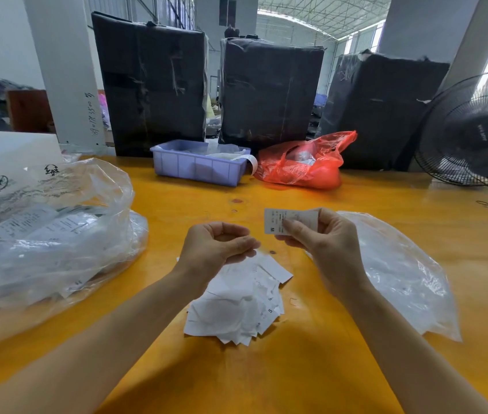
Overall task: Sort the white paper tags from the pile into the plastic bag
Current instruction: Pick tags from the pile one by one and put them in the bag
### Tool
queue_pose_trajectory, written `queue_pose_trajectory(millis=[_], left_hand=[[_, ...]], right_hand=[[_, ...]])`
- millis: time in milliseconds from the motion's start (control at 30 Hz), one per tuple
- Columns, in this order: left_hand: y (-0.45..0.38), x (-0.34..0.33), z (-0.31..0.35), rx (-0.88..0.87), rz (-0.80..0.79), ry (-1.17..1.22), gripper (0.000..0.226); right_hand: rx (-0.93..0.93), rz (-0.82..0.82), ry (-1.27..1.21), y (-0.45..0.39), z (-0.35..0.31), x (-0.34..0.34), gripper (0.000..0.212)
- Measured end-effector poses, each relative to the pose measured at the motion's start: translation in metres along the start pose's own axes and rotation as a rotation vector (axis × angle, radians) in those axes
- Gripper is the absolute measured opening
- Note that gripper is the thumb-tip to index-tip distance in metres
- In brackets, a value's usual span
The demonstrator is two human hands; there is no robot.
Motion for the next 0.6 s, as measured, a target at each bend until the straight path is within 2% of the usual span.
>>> queue_pose_trajectory(millis=[133,233,333,400,467,533,600], left_hand=[[0.000,0.008,0.007,-0.087,0.080,-0.056,0.026],[0.000,0.009,0.007,-0.088,0.082,-0.044,0.032],[-0.001,0.006,0.004,-0.068,0.065,0.027,0.027],[-0.001,0.005,0.002,-0.058,0.076,0.079,0.018],[-0.001,0.004,0.001,-0.043,0.082,0.162,0.015],[-0.001,0.000,-0.001,-0.023,0.072,0.248,0.022],[0.001,-0.001,-0.002,-0.020,0.077,0.321,0.027]], right_hand=[[0.064,-0.011,0.080,0.003,-0.006,-0.007,0.017],[0.082,0.004,0.111,0.004,-0.008,-0.006,0.018],[-0.046,-0.016,0.008,0.003,0.005,-0.007,0.010],[-0.217,-0.140,-0.109,0.005,0.020,-0.019,0.006],[-0.333,-0.344,-0.134,0.014,0.029,-0.038,0.013],[-0.361,-0.523,-0.116,0.026,0.031,-0.056,0.019],[-0.310,-0.574,-0.035,0.032,0.030,-0.065,0.015]])
Point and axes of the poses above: each hand's wrist, its own y-axis away from the middle knuckle, its own x-axis out of the back of the hand, z = x × y, the point moved 10 cm from there along -y, towards the middle knuckle, and after that the axes turned 9 degrees about y, right-handed, at the moved point
